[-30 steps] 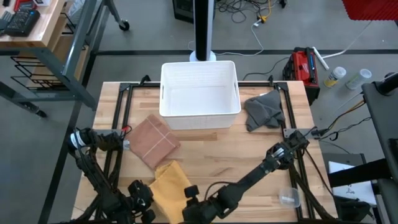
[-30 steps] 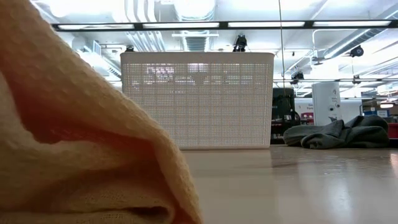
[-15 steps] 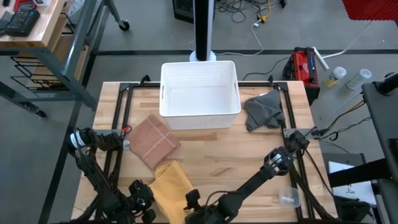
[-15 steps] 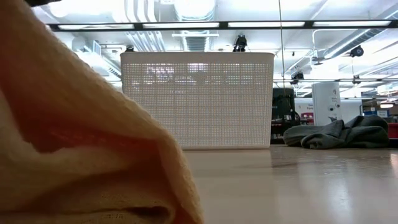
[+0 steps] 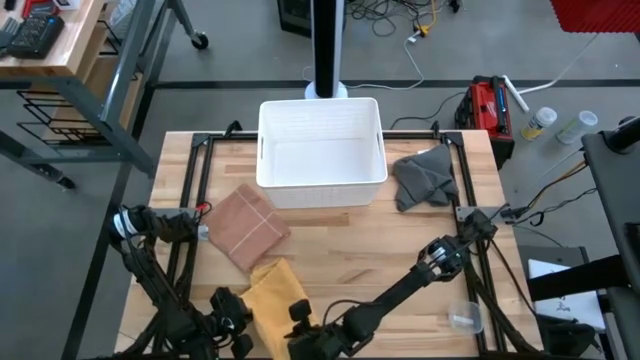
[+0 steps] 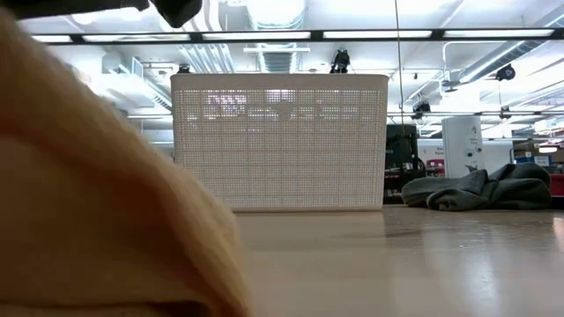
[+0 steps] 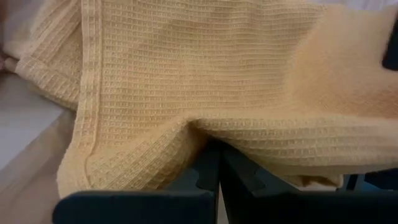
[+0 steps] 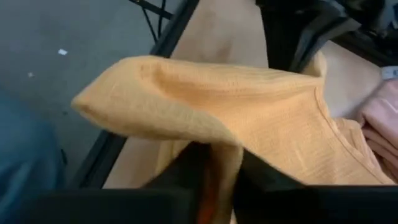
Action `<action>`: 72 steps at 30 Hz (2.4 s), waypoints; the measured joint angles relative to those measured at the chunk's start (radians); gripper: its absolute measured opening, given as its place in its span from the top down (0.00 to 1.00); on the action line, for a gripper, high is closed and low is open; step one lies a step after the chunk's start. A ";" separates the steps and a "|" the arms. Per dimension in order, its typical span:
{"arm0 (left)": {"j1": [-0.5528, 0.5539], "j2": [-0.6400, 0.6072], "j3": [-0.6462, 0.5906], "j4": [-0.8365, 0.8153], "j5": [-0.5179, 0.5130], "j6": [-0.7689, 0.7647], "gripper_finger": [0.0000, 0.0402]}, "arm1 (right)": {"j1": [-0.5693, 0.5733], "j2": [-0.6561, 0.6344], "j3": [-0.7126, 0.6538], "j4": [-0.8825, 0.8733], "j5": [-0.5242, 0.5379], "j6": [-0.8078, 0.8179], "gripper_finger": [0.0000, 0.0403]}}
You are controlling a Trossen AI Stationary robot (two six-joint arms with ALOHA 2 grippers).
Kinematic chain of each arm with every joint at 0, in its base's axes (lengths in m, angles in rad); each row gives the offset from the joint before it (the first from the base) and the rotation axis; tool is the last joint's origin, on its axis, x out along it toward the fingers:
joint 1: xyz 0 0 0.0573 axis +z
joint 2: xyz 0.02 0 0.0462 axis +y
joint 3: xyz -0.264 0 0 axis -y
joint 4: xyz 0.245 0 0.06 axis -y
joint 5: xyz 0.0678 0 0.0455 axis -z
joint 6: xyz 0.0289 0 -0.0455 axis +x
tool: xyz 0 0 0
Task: Fold towel
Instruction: Fold the yellow towel
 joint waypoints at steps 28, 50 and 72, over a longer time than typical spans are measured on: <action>0.025 -0.213 0.001 -0.027 -0.153 0.333 1.00 | -0.045 -0.356 -0.428 0.034 0.083 0.391 1.00; 0.037 -0.017 -0.007 0.161 -0.044 0.708 0.45 | -0.136 -0.529 -1.105 0.995 -0.256 0.629 1.00; 0.151 0.027 0.196 -0.133 -0.088 0.889 0.99 | -0.116 -0.592 -0.902 0.335 -0.405 0.481 0.92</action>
